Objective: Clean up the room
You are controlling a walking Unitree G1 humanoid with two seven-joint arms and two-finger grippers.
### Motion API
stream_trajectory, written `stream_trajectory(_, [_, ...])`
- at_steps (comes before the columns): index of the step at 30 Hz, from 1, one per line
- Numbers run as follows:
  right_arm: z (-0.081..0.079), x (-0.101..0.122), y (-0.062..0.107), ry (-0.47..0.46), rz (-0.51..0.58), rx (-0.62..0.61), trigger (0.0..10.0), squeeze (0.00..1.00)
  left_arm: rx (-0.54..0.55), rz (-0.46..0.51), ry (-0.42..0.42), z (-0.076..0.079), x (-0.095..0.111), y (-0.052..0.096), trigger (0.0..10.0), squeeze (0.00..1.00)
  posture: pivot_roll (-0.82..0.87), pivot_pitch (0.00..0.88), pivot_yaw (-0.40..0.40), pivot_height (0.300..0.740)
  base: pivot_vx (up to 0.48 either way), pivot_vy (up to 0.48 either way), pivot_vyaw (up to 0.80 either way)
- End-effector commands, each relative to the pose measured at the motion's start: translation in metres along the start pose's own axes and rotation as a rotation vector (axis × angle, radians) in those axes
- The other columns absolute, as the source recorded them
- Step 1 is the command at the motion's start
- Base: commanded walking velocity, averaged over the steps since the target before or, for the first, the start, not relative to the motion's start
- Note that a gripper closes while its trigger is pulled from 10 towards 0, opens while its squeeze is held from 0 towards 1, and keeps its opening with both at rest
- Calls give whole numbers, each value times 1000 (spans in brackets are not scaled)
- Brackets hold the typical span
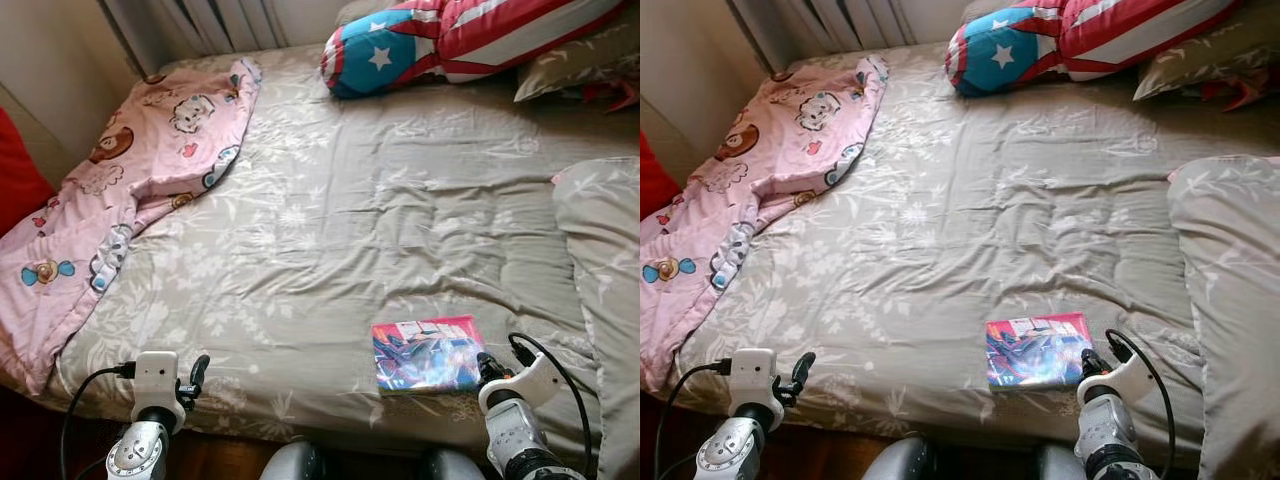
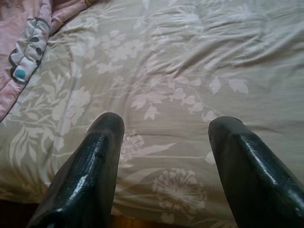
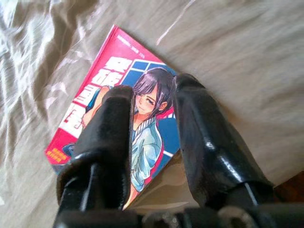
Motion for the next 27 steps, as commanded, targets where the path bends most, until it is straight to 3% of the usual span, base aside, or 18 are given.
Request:
stream_trajectory(1, [5,-8,2,-11,-18,-25,10000,259,28,-17,-16,-12,-2,4,10000,0,49,211,187,662,0,0,0])
stream_trajectory(4, [8,-6,3,3,-14,-34,10000,255,27,-17,-13,-10,-2,3,10000,0,39,207,181,662,0,0,0])
stream_trajectory(6, [10,-7,3,39,-16,-35,10000,0,30,-24,-9,-9,-4,3,10000,0,32,201,174,662,0,0,0])
stream_trajectory(7, [10,-8,4,53,-17,-34,10000,0,31,-27,-8,-9,-5,3,10000,0,32,201,174,662,0,0,0])
stream_trajectory(10, [8,-18,7,241,-45,7,10000,0,68,-65,28,-8,-16,2,10000,0,5,178,145,662,0,0,0])
stream_trajectory(14, [7,-29,11,387,-74,57,10000,0,108,-135,72,-4,-34,5,10000,0,-27,149,109,662,0,0,0])
stream_trajectory(18, [11,-49,18,500,-145,99,10000,0,142,-217,102,2,-55,11,10000,0,-53,96,59,662,0,0,0])
stream_trajectory(19, [14,-59,22,576,-179,109,10000,0,152,-256,113,4,-65,16,10000,0,-60,67,47,662,0,0,0])
stream_trajectory(23, [18,-77,30,736,-243,157,10000,0,179,-331,135,9,-83,24,10000,0,-74,23,18,662,0,0,0])
stream_trajectory(25, [21,-83,33,796,-267,179,10000,0,191,-369,145,13,-91,28,10000,0,-84,7,9,662,0,0,0])
stream_trajectory(27, [21,-86,35,798,-273,187,10000,0,195,-395,147,15,-96,31,10000,0,-92,0,5,662,0,0,0])
Point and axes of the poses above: a point about 5 cm out from each wrist's last joint towards the gripper, its own y axis pointing back from the gripper into the wrist, its own x axis along the axis of the wrist's last joint, z = x × y, the point moved 4 cm from there along -y, pointing out of the wrist towards the gripper, and after that the axes turned 9 degrees about y, right-handed, at the moved point
